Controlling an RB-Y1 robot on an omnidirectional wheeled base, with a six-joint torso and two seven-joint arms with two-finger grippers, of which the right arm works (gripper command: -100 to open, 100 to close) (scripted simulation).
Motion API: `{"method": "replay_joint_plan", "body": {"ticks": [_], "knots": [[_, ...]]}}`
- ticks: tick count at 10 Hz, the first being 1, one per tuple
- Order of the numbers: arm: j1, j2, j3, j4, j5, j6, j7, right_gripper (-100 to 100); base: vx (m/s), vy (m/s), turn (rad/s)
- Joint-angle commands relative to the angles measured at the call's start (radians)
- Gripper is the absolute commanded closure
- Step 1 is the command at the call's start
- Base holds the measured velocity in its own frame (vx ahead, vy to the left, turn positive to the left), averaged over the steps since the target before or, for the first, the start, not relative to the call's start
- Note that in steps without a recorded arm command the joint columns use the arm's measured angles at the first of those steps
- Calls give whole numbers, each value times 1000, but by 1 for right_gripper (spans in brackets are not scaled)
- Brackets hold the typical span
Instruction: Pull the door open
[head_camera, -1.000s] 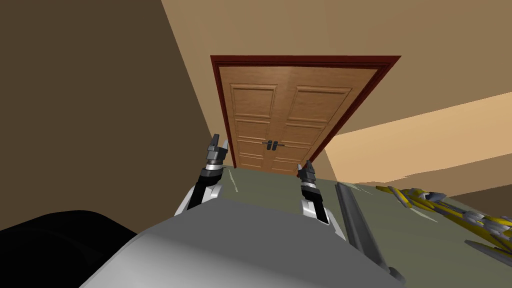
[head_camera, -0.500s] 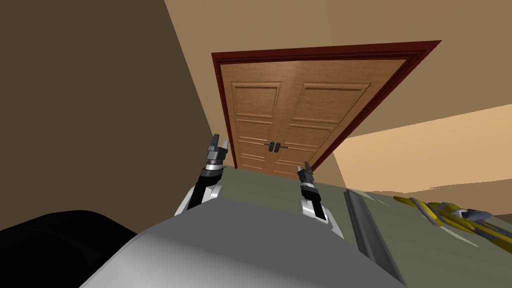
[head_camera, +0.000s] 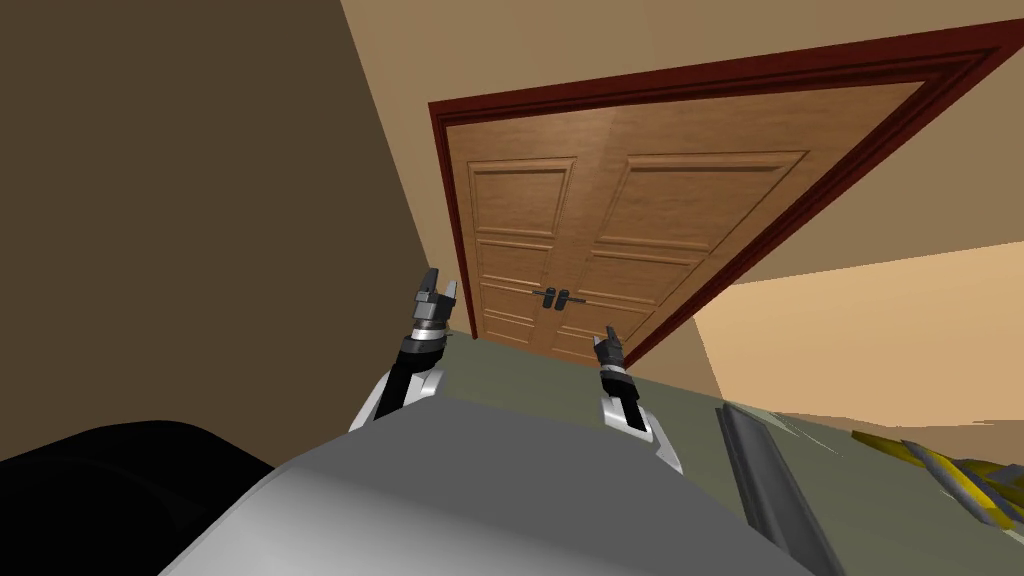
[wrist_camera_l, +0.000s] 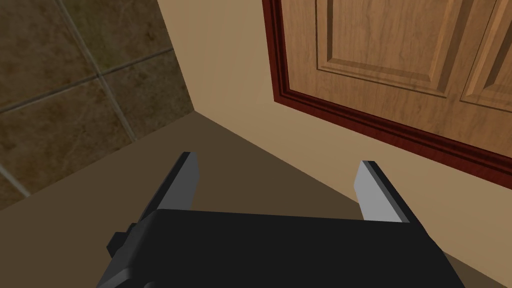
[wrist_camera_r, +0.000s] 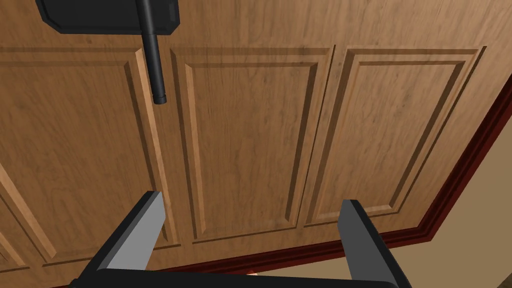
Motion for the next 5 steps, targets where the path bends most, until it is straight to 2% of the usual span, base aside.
{"method": "replay_joint_plan", "body": {"ticks": [1, 2, 4, 5], "knots": [[-21, 1, -9, 35, 17, 14, -8, -100, 144, -37, 102], [-38, -1, -18, 70, 32, 24, -18, -100, 165, -48, 157], [-54, -4, -27, 101, 45, 33, -27, -100, 128, -57, 97], [-70, -6, -36, 133, 58, 42, -36, -100, 124, -42, 140]]}}
